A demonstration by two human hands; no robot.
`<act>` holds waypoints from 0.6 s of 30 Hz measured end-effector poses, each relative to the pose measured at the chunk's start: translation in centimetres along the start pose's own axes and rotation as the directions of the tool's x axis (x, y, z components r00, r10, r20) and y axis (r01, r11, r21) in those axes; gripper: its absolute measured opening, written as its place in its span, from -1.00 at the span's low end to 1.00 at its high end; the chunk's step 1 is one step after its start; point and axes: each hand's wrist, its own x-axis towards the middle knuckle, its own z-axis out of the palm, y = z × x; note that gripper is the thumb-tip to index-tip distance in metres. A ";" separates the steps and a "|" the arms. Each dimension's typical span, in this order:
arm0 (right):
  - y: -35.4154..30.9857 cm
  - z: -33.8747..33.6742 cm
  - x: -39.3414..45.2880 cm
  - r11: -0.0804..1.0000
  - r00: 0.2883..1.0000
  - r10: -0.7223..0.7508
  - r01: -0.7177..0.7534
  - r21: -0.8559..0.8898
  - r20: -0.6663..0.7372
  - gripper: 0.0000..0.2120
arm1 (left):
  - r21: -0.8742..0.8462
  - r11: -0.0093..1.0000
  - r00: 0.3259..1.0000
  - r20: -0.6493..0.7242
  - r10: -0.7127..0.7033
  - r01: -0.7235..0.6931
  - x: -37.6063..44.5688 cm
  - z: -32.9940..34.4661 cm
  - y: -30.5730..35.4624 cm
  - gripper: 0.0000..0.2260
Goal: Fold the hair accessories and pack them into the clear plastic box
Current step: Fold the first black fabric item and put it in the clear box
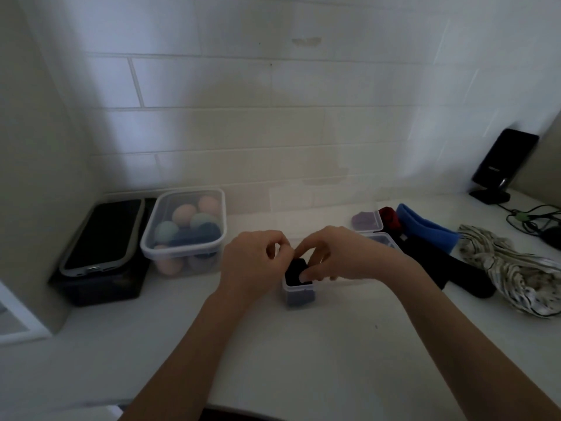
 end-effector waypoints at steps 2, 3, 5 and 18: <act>0.1 -0.2 0.0 0.999 1.000 0.009 -0.008 0.033 -0.024 -0.68 | -0.018 0.999 0.999 -0.004 0.032 -0.032 0.1 0.0 -0.4 -0.66; 0.2 -0.3 0.1 0.999 0.999 0.015 -0.013 0.052 -0.038 -0.69 | -0.013 0.999 0.999 0.000 0.049 -0.049 0.1 0.0 -0.6 -0.65; 0.4 -0.5 0.1 0.996 0.998 0.031 -0.026 0.083 -0.058 -0.73 | 0.008 0.997 0.997 0.021 0.073 -0.074 0.2 0.2 -0.7 -0.63; 0.4 0.5 0.1 0.979 0.999 0.021 -0.012 -0.205 0.041 -0.64 | 0.114 0.989 0.988 0.135 0.076 -0.091 0.2 0.8 -1.0 -0.64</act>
